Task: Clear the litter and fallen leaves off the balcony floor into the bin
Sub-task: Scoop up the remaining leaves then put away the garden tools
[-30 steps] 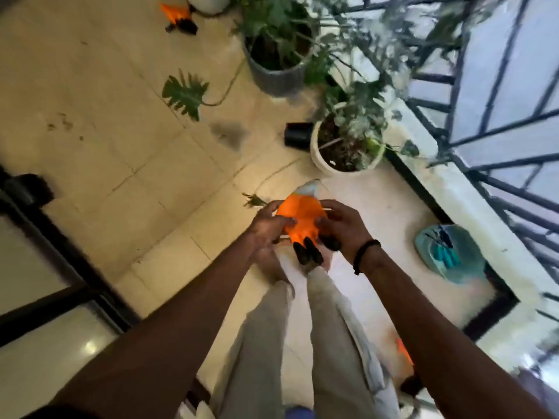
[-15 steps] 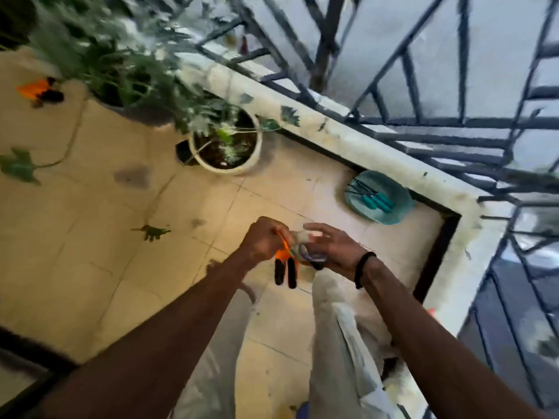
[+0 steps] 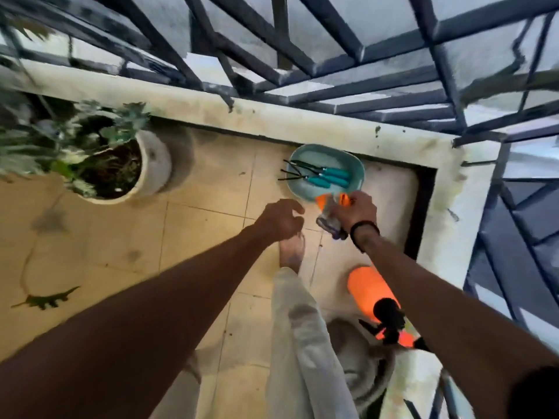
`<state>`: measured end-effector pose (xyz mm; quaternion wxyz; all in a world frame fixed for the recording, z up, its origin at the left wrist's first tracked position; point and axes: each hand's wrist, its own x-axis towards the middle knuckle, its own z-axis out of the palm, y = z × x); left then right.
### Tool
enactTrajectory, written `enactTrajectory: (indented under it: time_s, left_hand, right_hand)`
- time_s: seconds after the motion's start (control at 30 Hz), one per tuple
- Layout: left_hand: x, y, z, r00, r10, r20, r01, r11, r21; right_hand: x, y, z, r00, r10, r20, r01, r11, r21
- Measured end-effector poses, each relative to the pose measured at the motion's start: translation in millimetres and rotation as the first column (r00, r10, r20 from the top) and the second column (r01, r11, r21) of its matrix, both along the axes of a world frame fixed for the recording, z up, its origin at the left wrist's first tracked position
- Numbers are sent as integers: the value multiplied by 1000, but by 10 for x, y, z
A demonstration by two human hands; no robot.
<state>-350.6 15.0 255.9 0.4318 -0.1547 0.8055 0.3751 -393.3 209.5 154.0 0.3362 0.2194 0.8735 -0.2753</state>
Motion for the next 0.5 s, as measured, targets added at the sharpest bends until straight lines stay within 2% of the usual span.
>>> enactTrajectory:
  time_s: [0.07, 0.13, 0.17, 0.23, 0.33, 0.4, 0.5]
  left_hand:
    - [-179, 126, -382, 1000, 6, 1, -6, 1000, -11]
    - [-301, 196, -684, 1000, 7, -27, -8, 1000, -29]
    - [-333, 229, -868, 999, 0, -39, -1, 999, -38]
    - [-370, 267, -1149, 999, -20, -28, 17, 997, -73]
    - [-289, 233, -1388, 999, 26, 39, -23, 995, -98]
    - [-186, 162, -1411, 996, 56, 65, -50, 994, -101]
    - [-70, 6, -1255, 993, 68, 102, -57, 993, -105]
  right_hand:
    - [-199, 66, -471, 984, 81, -161, -63, 992, 109]
    - [-323, 88, -970, 949, 149, -277, -122, 986, 112]
    - [-365, 90, -1195, 941, 194, -278, -167, 979, 118]
    - [-400, 50, -1677, 926, 329, -186, -312, 943, 118]
    - [-276, -159, -1947, 840, 533, 102, -537, 844, 11]
    - [-192, -264, -1916, 802, 584, 127, -588, 809, -8]
    - [-159, -281, -1640, 818, 560, 133, -567, 823, 28]
